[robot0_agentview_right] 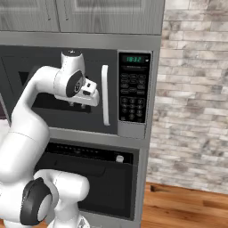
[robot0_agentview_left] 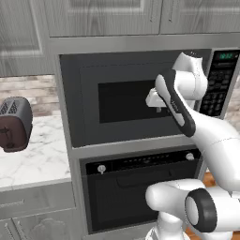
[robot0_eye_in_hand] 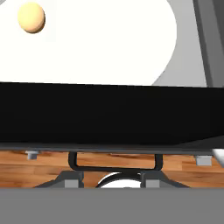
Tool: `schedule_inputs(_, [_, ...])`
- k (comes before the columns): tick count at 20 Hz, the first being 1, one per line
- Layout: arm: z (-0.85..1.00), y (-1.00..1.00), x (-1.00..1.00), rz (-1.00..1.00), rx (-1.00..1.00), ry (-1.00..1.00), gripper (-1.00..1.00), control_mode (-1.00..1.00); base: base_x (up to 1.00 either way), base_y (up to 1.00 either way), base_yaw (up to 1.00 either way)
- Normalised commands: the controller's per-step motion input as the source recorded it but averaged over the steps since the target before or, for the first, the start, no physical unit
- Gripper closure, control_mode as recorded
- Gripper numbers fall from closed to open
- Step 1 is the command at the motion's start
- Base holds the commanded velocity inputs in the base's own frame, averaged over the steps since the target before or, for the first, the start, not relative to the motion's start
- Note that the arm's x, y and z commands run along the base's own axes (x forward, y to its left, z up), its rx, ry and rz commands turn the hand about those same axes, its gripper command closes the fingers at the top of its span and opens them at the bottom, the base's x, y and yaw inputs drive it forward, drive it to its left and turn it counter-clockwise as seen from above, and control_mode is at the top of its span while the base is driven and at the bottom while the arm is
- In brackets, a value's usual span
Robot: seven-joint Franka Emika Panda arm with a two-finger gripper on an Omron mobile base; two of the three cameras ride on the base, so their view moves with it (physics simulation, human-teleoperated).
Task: Open the microwave door.
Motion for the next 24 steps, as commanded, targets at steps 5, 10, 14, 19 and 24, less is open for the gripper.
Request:
schedule_inputs(5, [0.00,0.00,-0.25,0.00,0.00,-0.02,-1.00,-1.00,0.00,0.00,0.00])
schedule_inputs(10, [0.00,-0.09,-0.34,0.00,0.00,-0.02,-1.00,1.00,-0.25,-0.20,-0.01])
schedule_inputs(14, [0.00,0.00,0.00,0.00,0.00,0.00,-1.00,1.00,-0.65,-0.52,0.00])
schedule_inputs(19, [0.00,0.00,0.00,0.00,0.00,0.00,-1.00,1.00,-0.59,-0.28,0.00])
schedule_inputs(24, [0.10,0.00,-0.23,0.00,0.00,-0.16,-1.00,-1.00,-0.18,0.00,0.00])
